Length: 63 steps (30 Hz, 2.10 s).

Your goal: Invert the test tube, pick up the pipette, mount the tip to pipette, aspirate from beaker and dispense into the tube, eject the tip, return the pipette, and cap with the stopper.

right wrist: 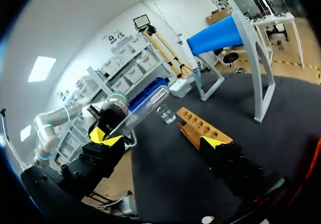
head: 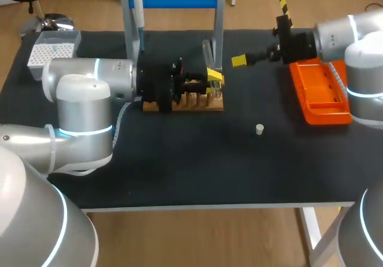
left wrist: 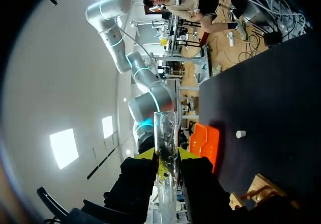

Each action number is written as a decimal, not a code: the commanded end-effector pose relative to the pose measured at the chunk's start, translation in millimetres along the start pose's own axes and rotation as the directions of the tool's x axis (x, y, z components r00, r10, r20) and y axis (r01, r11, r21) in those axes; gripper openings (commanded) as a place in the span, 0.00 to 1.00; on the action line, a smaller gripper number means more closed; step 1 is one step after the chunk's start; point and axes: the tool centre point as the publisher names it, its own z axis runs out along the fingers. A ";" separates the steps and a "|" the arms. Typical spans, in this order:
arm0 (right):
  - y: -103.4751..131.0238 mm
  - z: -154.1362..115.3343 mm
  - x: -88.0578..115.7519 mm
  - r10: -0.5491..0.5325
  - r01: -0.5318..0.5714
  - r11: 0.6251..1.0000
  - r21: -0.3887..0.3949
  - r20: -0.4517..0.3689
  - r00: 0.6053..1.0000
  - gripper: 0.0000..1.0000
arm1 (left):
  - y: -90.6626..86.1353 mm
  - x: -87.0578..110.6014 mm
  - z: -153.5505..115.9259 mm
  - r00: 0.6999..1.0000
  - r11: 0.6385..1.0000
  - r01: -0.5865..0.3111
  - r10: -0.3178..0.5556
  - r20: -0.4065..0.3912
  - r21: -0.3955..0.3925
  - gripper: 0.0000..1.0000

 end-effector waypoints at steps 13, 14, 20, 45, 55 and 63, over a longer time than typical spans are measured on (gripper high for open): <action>-15.2 -2.4 1.4 -0.114 0.118 0.992 -0.039 0.100 0.988 1.00 | -0.6 -0.2 1.1 1.000 1.000 -0.001 0.001 0.000 -0.004 0.00; -15.2 -2.4 1.4 -0.114 0.118 0.992 -0.039 0.100 0.988 1.00 | -0.6 -0.2 1.1 1.000 1.000 -0.001 0.001 0.000 -0.004 0.00; -15.2 -2.4 1.4 -0.114 0.118 0.992 -0.039 0.100 0.988 1.00 | -0.6 -0.2 1.1 1.000 1.000 -0.001 0.001 0.000 -0.004 0.00; -54.7 25.1 -21.4 -0.341 0.330 0.940 0.089 0.184 0.922 1.00 | -0.6 -0.2 1.1 1.000 1.000 -0.001 0.001 0.000 -0.004 0.00; -58.8 37.6 -34.7 -0.389 0.375 0.921 0.105 0.213 0.896 1.00 | -0.6 -0.2 1.1 1.000 1.000 -0.001 0.001 0.000 -0.004 0.00; -61.0 47.6 -45.0 -0.405 0.391 0.914 0.109 0.246 0.880 1.00 | -0.6 -0.2 1.1 1.000 1.000 -0.001 0.001 0.000 -0.004 0.00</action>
